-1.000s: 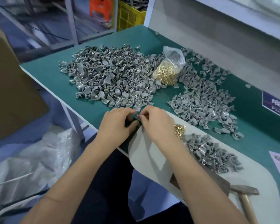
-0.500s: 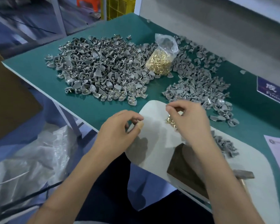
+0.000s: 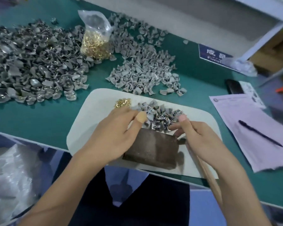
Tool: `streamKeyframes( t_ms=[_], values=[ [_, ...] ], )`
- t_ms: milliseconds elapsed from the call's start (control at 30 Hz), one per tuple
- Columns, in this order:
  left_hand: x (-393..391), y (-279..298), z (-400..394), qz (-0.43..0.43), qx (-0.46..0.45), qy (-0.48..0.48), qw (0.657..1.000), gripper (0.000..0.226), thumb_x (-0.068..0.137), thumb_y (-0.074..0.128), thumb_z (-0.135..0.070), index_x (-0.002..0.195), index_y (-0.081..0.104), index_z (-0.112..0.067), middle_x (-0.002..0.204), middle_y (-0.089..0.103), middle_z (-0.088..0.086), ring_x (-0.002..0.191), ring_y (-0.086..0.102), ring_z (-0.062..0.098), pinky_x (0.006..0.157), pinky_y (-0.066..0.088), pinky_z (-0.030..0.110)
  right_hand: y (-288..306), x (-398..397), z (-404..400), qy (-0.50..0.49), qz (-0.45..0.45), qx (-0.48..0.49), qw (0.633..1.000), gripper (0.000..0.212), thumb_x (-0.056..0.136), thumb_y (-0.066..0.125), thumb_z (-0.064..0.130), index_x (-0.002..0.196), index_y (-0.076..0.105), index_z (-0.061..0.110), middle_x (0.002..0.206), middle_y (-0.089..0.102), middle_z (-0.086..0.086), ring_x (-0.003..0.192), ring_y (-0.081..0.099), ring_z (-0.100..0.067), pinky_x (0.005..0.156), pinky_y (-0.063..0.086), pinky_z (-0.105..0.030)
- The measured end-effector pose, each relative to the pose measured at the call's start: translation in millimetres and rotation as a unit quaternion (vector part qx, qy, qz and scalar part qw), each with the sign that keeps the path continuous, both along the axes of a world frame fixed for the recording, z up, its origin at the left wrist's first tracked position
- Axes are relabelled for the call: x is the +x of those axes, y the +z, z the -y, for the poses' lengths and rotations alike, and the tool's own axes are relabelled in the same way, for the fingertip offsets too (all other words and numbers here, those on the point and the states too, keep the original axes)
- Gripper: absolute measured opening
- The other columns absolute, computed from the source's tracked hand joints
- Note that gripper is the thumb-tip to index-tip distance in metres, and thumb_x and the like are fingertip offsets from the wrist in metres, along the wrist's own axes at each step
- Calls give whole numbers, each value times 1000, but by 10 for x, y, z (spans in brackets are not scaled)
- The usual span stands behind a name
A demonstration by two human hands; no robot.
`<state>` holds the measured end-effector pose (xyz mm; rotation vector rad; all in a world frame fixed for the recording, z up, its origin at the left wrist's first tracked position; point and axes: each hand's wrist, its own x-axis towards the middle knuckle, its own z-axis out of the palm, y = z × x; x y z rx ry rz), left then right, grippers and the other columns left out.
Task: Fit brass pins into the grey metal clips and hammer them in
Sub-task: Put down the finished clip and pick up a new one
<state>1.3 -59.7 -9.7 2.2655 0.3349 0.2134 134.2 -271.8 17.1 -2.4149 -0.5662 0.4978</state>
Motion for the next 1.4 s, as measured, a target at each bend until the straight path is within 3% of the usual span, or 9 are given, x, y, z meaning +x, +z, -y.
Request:
streamKeyframes(
  t_ms=[200,333,467,567,800,967,1067,1200,1400],
  values=[
    [181,275,101,-105,90,-65,988,75,91,2,-71,105,65,-33,106,68,-5,102,61,19,90,49,42,-54,-86,-10,20,-8,-11,1000,69,85,16,88,97,74,53,102,75,14,102,68,-11,97,52,-46],
    [238,309,126,-152,130,-89,976,77,95,3,-67,101,68,-26,99,68,-2,95,63,21,87,49,38,-75,-96,177,-45,69,20,996,59,91,19,82,101,68,50,82,70,18,79,67,-3,77,54,-34],
    [279,246,140,-159,156,-84,971,68,99,14,-64,80,61,-19,81,62,-2,76,59,17,73,47,32,-165,-128,351,-32,99,-60,993,19,99,43,53,112,58,52,96,67,22,81,61,4,73,51,-31],
    [292,175,148,-119,160,-73,977,54,103,23,-55,71,51,-23,71,57,-5,67,54,9,60,39,32,-238,-150,374,-17,95,-82,992,27,98,58,31,117,63,50,102,61,18,87,60,-3,77,49,-32],
    [273,81,67,-62,107,-31,992,25,103,44,-29,110,68,-30,109,68,-13,94,60,10,86,51,36,-308,-197,349,-58,112,-36,991,22,98,55,38,117,64,45,104,65,16,89,61,-8,81,53,-36],
    [326,259,103,-124,130,-84,980,56,96,21,-64,108,66,-33,103,62,-12,95,56,8,87,50,39,-409,-322,235,-110,170,53,978,21,101,52,39,115,67,42,108,70,19,90,60,-6,74,51,-31],
    [367,323,225,-185,147,-105,966,63,97,12,-66,119,64,-38,118,65,-10,112,59,16,96,47,38,-512,-416,138,-141,232,68,960,23,103,51,35,115,70,40,111,71,21,96,61,-4,69,43,-24],
    [447,366,270,-238,175,-132,946,81,93,3,-66,109,69,-22,105,67,2,98,62,20,92,49,37,-594,-490,126,-154,279,103,942,28,101,47,34,115,71,36,106,72,19,86,67,-6,65,41,-21],
    [556,254,330,-210,161,-103,959,61,102,19,-58,107,72,-28,109,68,0,98,62,19,92,50,37,-646,-486,132,-71,277,108,952,29,104,44,28,117,70,23,107,70,10,92,66,-19,73,51,-34]
  ],
)
